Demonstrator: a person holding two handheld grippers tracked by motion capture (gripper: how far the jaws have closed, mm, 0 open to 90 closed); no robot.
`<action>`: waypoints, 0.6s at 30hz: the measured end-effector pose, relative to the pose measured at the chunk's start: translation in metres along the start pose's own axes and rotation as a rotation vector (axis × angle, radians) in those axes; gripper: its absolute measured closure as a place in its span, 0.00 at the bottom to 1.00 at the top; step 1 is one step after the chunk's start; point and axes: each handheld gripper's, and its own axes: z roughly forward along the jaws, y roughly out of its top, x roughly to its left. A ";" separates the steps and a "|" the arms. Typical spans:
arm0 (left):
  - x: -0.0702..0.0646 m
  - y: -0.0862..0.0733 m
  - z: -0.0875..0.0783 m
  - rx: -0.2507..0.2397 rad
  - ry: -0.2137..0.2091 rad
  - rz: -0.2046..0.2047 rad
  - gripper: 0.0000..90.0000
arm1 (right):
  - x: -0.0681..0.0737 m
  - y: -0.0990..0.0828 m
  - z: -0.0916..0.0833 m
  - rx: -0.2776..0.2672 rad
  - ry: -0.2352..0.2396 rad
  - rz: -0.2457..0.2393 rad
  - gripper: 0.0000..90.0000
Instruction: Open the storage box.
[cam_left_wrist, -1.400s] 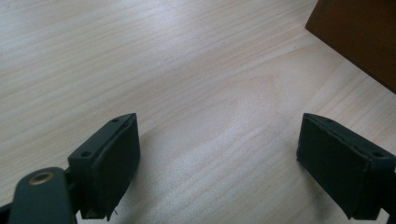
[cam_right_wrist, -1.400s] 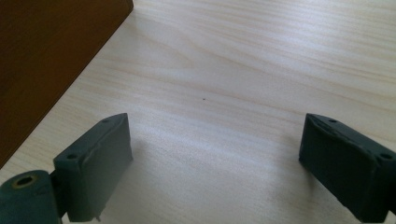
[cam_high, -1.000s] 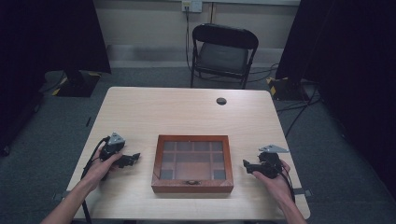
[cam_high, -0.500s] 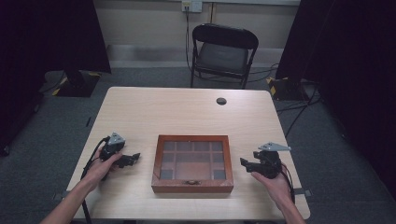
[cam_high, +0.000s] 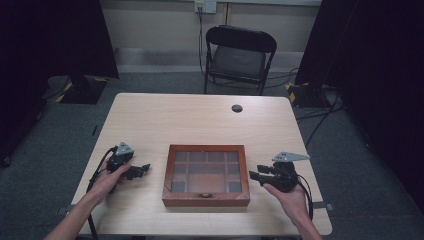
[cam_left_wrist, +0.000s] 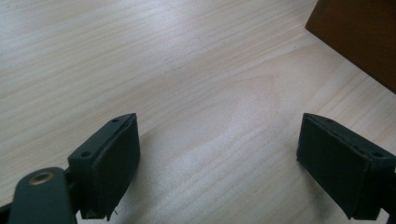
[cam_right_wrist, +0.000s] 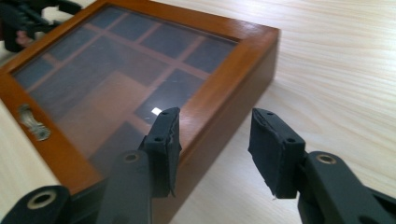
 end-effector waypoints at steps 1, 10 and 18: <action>0.000 0.000 0.000 0.000 0.000 0.000 0.14 | 0.000 0.000 0.000 0.000 0.000 0.000 0.60; 0.000 0.000 0.000 0.000 0.001 0.001 0.14 | 0.018 0.007 -0.002 -0.017 0.105 -0.053 0.67; 0.000 0.000 0.000 0.001 0.001 0.000 0.14 | 0.040 0.011 0.008 0.015 0.192 -0.104 0.74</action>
